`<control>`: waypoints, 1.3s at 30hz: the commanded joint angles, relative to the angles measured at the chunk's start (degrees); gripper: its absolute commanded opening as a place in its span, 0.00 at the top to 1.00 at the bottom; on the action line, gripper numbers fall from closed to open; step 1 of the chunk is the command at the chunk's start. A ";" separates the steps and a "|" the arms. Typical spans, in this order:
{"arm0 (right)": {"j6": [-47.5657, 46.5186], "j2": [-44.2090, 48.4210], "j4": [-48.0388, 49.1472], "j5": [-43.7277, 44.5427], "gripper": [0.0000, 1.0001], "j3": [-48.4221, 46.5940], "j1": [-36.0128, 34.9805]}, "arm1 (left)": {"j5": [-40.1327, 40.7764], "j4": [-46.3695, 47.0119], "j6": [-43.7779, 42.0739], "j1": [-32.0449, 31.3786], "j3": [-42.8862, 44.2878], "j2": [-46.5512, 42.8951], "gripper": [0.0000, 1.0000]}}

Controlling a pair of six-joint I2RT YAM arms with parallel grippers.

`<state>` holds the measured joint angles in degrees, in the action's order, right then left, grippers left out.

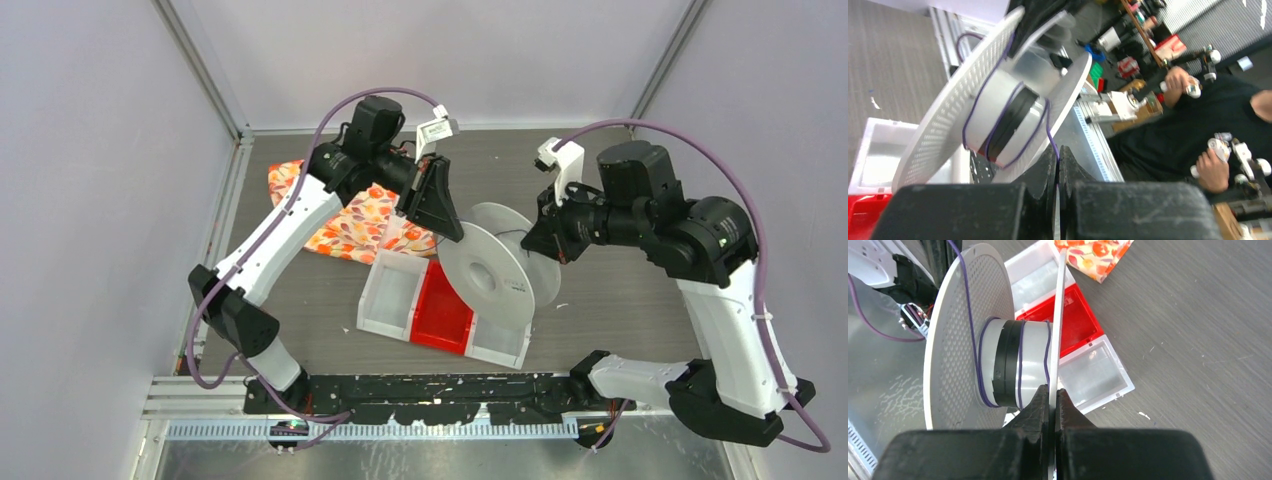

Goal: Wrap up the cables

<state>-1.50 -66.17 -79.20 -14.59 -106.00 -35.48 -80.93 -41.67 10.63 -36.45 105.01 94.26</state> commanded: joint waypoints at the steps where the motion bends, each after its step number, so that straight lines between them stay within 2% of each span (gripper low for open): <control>1: -3.15 2.10 -2.18 -13.35 1.00 -7.37 -1.14 | -6.91 26.60 14.32 3.77 -6.67 -2.11 1.00; 2: -3.16 2.14 -2.19 -13.56 0.99 -8.12 -1.16 | -8.23 41.40 25.55 3.95 -10.86 -2.84 1.00; 4: -3.16 2.10 -2.41 -13.95 0.99 -9.10 -1.17 | -9.13 77.31 51.55 4.09 -18.08 -2.46 0.99; 5: -2.99 2.03 -2.25 -13.68 0.99 -9.80 -1.12 | -9.80 88.47 59.92 4.06 -18.77 -1.01 1.00; 6: -2.77 1.93 -2.20 -13.41 0.99 -10.25 -1.11 | -10.36 92.93 65.08 4.06 -18.26 0.47 0.99; 8: -2.50 1.76 -1.83 -13.23 1.00 -11.06 -1.12 | -10.80 95.98 68.13 4.04 -17.86 2.21 0.99; 15: -0.02 2.05 0.97 -12.55 0.99 -13.23 -1.12 | -8.73 97.89 68.25 4.19 -16.51 5.23 0.99; 18: 0.86 1.93 1.58 -11.72 0.99 -12.29 -1.13 | -8.11 100.71 70.10 4.19 -15.60 6.36 0.91; 20: 1.40 2.08 3.02 -9.43 0.99 -10.49 -1.10 | -7.62 101.16 70.27 4.55 -14.66 7.10 0.90; 23: 4.34 2.64 6.73 -3.54 1.00 -5.73 -1.11 | -4.98 100.48 70.46 6.66 -12.91 9.88 0.99; 27: 5.21 2.92 13.00 0.09 0.99 1.51 -1.07 | -2.25 100.61 71.18 8.52 -10.36 16.29 1.00; 30: 3.72 3.10 16.68 -1.69 0.99 4.43 -0.47 | -1.78 101.65 71.87 8.65 -7.96 21.02 1.00; 32: 2.96 3.04 18.60 -4.41 0.99 5.23 1.32 | -2.15 104.83 75.26 8.82 -5.74 24.27 0.99; 35: 3.12 2.21 20.98 -10.03 1.00 5.71 7.20 | -3.14 113.22 83.32 9.22 -2.06 29.19 0.99; 39: 4.83 -0.01 24.78 -16.94 1.00 6.89 13.52 | -2.95 115.23 84.82 9.72 -0.70 32.76 0.92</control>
<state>2.04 -67.57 -68.03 -7.86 -97.49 -23.86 -88.25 66.89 92.92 -28.75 102.17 123.44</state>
